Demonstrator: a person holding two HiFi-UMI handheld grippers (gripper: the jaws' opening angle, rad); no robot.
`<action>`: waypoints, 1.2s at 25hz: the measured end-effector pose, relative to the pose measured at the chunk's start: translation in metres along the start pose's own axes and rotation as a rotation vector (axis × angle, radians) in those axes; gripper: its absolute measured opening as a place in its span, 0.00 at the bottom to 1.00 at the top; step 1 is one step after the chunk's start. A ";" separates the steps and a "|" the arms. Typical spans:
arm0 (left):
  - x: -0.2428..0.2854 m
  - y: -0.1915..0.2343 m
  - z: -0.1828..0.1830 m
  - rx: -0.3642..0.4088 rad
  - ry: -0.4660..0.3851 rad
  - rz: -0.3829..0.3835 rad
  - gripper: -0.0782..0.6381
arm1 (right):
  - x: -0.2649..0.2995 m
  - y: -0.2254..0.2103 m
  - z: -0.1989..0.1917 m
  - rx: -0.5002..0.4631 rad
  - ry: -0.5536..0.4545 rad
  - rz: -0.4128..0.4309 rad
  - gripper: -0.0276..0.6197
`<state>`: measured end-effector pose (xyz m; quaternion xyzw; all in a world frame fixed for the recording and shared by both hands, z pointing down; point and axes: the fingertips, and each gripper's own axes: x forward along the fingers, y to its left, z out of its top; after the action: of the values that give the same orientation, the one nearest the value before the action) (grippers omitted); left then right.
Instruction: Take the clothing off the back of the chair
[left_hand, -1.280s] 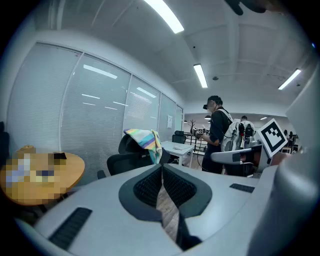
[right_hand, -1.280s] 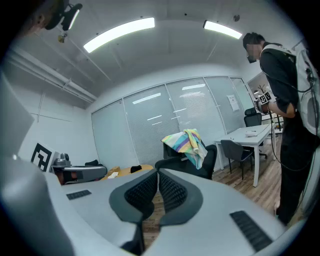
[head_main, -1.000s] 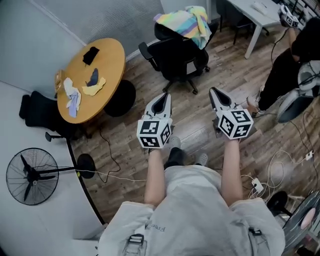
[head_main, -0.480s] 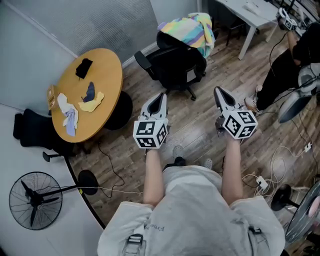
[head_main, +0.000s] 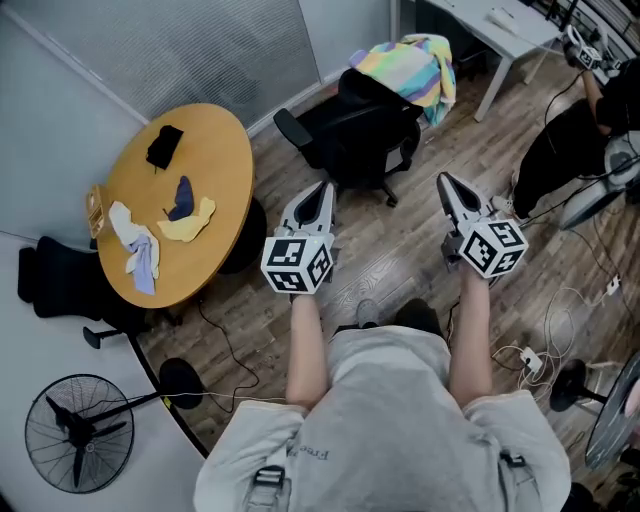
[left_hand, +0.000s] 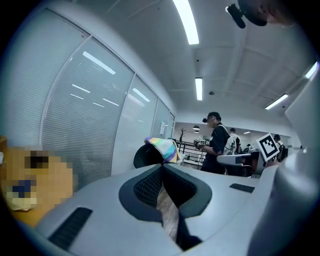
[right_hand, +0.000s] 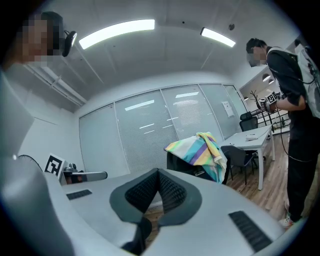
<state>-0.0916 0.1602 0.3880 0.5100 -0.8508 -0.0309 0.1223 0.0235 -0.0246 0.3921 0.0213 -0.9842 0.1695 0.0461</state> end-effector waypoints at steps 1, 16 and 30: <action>-0.001 0.005 0.000 -0.008 -0.002 -0.006 0.15 | 0.002 0.001 -0.001 -0.002 0.002 -0.002 0.08; 0.031 0.060 -0.005 -0.047 0.016 -0.030 0.15 | 0.046 -0.028 0.016 -0.014 0.003 -0.063 0.08; 0.130 0.121 0.050 0.001 -0.001 -0.028 0.15 | 0.129 -0.082 0.056 0.008 -0.044 -0.092 0.08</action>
<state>-0.2658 0.1006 0.3835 0.5220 -0.8437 -0.0323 0.1212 -0.1049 -0.1243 0.3800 0.0707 -0.9823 0.1705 0.0322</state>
